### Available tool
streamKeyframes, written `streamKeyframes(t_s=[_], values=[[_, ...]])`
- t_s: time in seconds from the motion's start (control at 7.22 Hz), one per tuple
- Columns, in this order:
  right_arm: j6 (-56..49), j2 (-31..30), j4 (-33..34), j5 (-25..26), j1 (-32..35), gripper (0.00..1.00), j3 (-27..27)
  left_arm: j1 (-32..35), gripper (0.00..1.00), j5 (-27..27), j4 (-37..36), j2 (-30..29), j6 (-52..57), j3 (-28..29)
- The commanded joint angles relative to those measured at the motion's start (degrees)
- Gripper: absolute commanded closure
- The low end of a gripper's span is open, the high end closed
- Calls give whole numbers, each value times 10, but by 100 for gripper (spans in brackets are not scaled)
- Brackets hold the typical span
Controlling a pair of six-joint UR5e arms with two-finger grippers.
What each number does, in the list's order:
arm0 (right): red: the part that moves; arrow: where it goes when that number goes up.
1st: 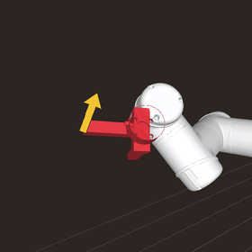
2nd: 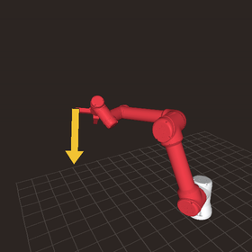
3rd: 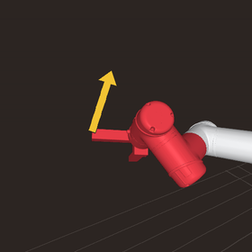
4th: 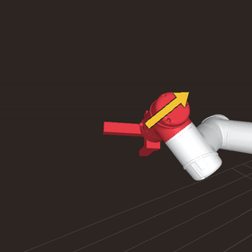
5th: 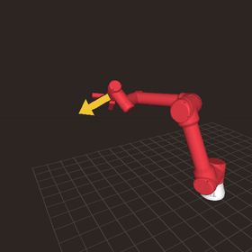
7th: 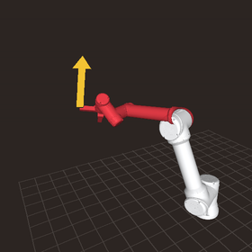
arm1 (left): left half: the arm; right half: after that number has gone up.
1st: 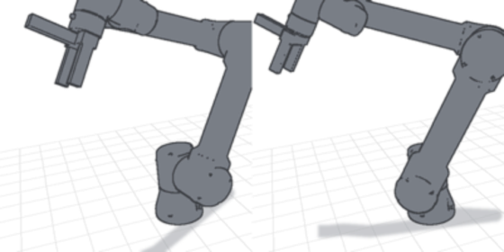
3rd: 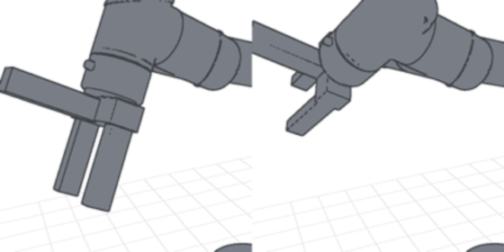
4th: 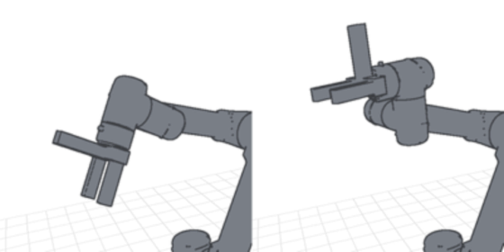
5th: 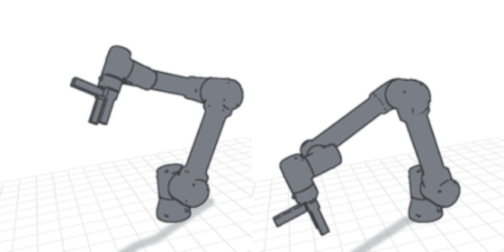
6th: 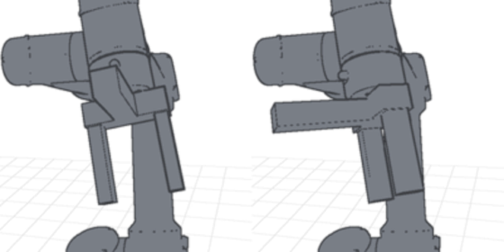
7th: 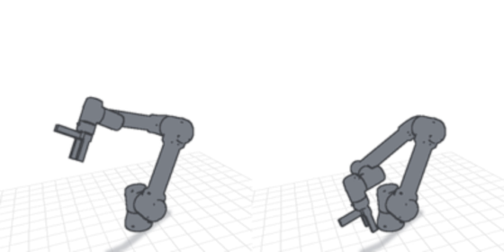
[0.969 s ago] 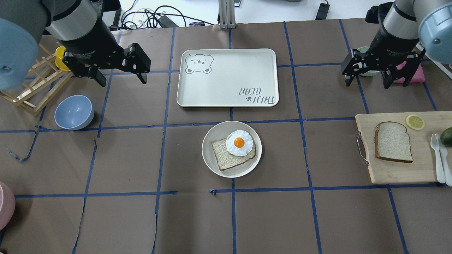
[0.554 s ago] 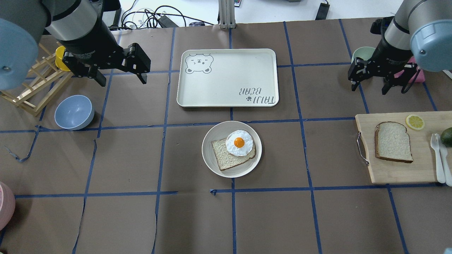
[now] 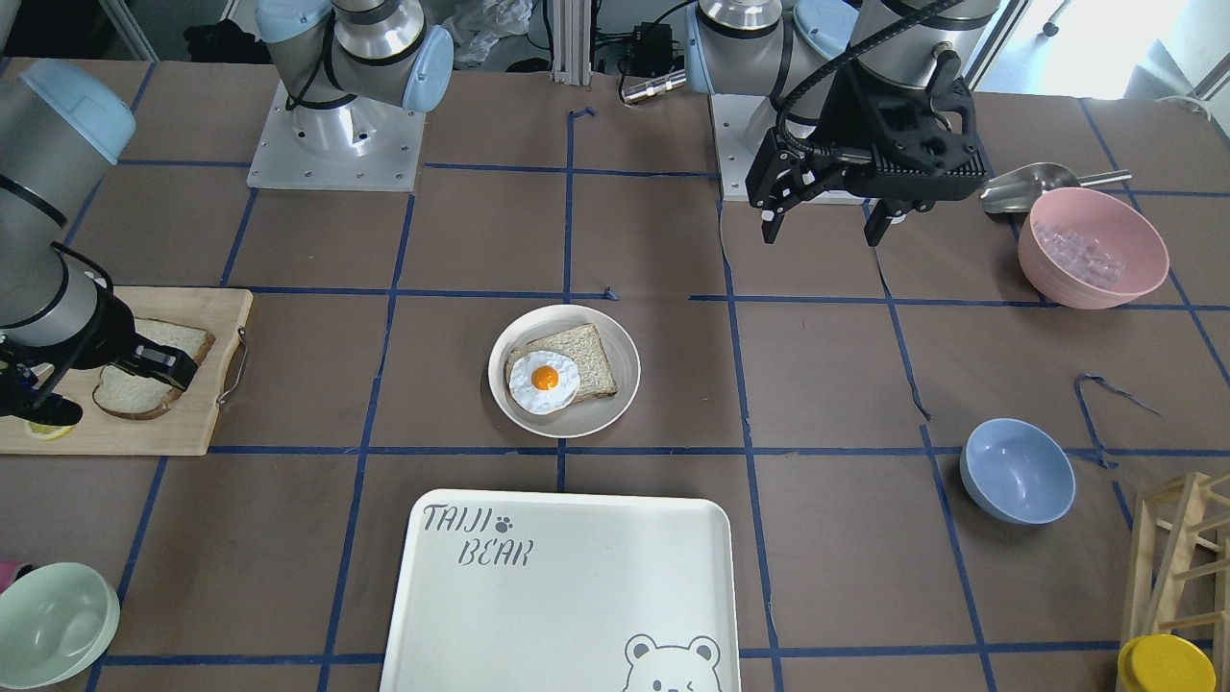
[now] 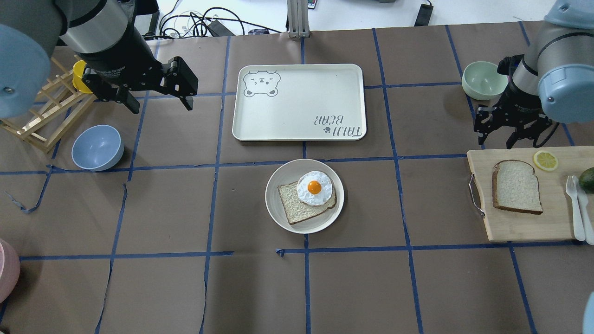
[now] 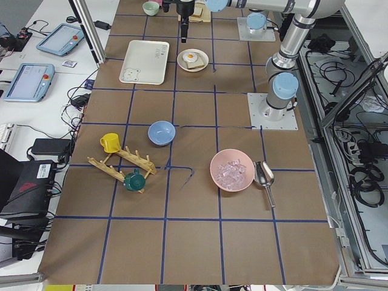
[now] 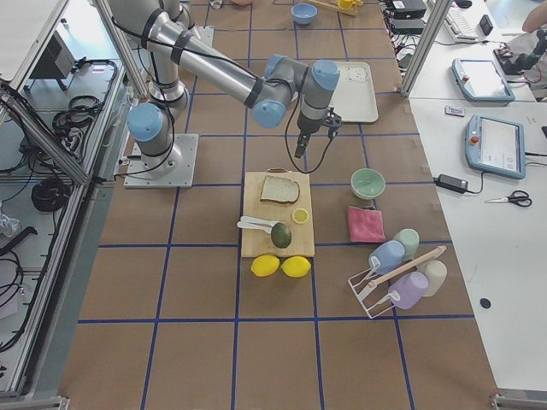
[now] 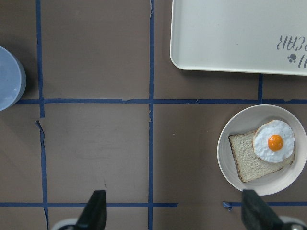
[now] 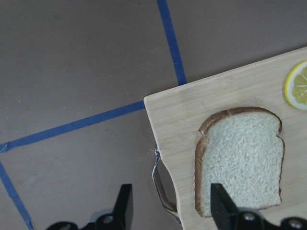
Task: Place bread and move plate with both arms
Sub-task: 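Move the right gripper over the bread slice on the wooden board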
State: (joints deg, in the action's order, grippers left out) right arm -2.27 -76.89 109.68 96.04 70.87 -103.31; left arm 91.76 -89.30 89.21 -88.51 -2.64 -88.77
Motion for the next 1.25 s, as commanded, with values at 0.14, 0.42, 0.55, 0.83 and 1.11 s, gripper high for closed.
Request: streamKeyframes(t_s=[0.14,0.42,0.55,0.83,1.11], values=[[3,31,31,16,-17,38,-9,0,0,0,0,0,0,0],[2,60,41,27,-35,40,-8,0,0,0,0,1,0,0],[2,75,57,28,-35,40,-8,0,0,0,0,0,0,0],[3,82,63,28,-36,44,-8,0,0,0,0,0,0,0],[3,97,77,29,-38,44,-8,0,0,0,0,0,0,0]])
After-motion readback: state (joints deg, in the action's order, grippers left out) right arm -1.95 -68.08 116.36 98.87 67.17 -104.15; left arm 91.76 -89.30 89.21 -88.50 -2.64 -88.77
